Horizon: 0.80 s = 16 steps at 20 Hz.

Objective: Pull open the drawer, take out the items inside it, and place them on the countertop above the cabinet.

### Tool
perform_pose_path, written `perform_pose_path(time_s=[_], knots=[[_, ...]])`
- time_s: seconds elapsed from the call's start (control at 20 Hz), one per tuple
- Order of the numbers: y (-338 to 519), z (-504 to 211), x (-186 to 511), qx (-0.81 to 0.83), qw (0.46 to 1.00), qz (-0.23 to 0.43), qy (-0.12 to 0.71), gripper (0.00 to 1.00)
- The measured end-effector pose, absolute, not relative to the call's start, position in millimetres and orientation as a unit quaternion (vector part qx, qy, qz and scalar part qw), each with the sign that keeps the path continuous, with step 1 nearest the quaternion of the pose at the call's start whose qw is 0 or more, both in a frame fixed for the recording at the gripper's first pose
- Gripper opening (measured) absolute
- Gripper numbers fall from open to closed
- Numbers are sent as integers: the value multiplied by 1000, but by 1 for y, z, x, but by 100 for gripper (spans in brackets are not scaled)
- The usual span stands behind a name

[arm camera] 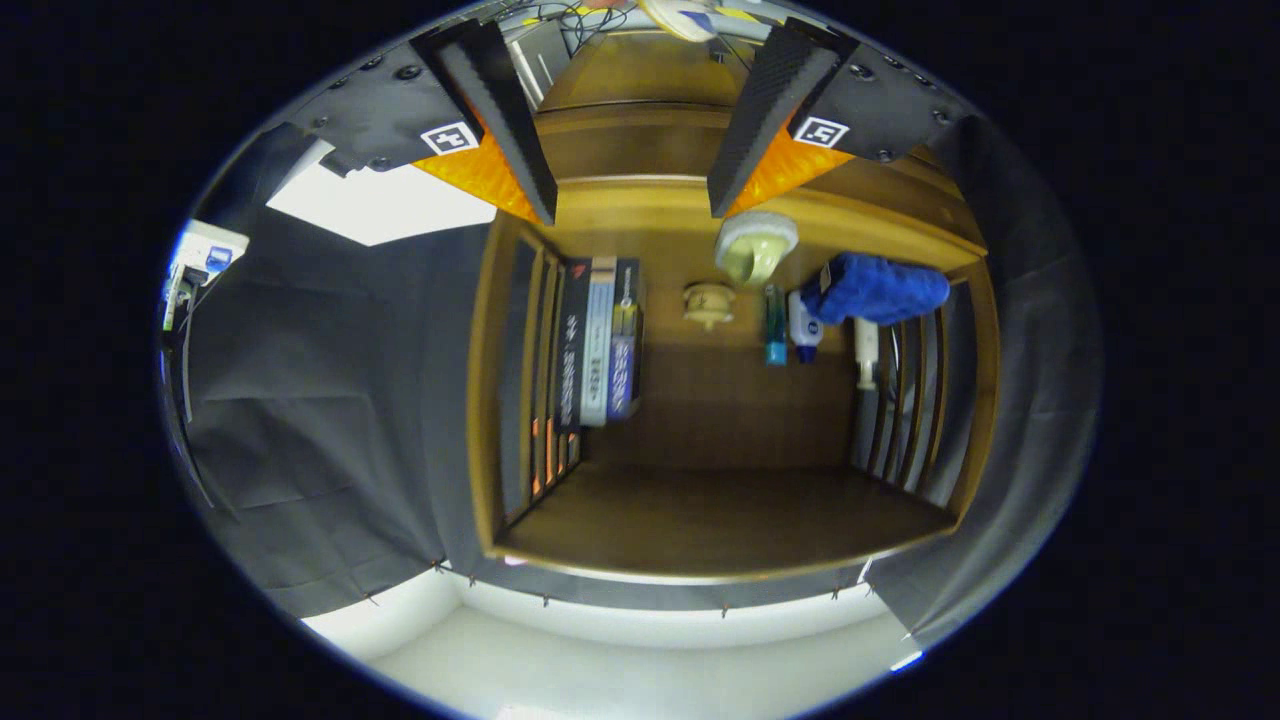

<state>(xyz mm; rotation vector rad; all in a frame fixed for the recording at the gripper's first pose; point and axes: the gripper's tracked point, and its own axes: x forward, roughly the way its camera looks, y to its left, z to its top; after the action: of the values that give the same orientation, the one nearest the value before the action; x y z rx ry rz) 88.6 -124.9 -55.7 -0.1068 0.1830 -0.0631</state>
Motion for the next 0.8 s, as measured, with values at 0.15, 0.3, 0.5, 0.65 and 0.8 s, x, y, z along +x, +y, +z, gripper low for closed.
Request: perform_pose_path(time_s=[0.15, 0.3, 0.5, 0.65, 0.8], knots=[[-145, -13, 67, -47, 996, -29, 65, 98], [-157, 4, 43, -39, 997, -27, 53, 98], [-173, 7, 7, -29, 998, -25, 57, 98], [-180, 5, -13, -33, 997, -25, 64, 98], [-168, -3, -27, -28, 997, -17, 67, 98]])
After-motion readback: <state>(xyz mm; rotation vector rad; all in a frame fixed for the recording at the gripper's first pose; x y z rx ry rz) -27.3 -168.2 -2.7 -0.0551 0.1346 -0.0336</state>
